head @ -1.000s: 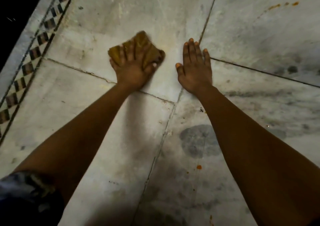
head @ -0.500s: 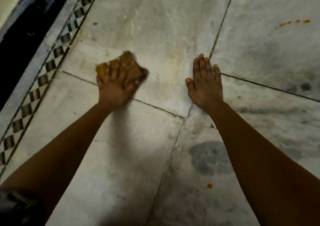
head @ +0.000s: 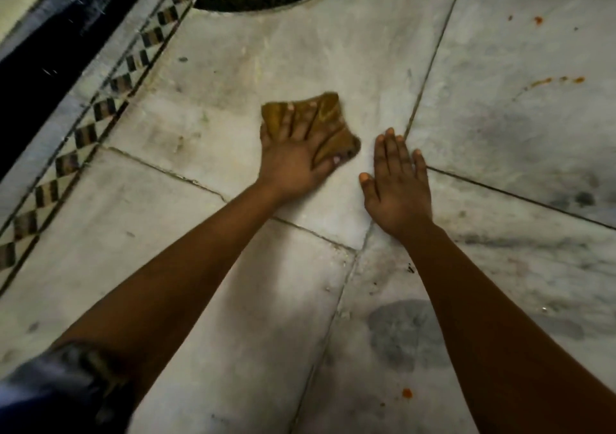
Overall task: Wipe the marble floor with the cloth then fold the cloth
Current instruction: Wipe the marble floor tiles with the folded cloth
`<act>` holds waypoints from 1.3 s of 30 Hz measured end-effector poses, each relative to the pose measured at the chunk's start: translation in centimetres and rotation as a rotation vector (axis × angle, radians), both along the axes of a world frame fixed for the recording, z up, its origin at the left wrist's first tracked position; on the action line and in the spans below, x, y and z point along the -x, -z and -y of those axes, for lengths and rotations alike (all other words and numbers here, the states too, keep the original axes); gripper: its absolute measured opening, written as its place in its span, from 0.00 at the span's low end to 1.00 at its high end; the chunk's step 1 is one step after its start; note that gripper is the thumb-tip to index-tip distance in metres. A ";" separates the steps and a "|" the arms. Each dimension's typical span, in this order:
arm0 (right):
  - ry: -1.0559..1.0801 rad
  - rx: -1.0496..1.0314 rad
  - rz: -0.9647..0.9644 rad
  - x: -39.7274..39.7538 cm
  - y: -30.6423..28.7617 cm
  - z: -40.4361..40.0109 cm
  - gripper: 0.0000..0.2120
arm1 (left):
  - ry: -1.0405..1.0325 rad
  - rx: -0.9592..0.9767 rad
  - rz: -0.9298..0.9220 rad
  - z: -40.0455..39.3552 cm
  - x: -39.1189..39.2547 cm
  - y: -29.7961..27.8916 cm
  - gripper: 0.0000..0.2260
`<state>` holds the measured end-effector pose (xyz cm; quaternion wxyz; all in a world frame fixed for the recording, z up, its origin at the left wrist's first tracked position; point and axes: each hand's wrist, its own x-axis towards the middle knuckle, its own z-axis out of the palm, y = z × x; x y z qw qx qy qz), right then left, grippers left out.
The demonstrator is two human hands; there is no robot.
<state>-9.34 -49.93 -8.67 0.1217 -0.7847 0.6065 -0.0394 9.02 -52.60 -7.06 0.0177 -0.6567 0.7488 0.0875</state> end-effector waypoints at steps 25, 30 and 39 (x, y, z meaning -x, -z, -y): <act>0.002 -0.342 0.153 1.6 -6.3 -3.7 0.26 | -0.191 0.028 -0.080 -8.6 -3.3 -3.6 0.23; 0.025 -0.187 0.173 5.7 -10.3 -8.0 0.25 | -0.217 -0.070 -0.320 -12.2 -0.9 -5.3 0.23; 0.108 -0.079 0.136 13.7 -17.6 -17.2 0.25 | -0.358 -0.256 -1.186 -15.5 10.1 -14.6 0.15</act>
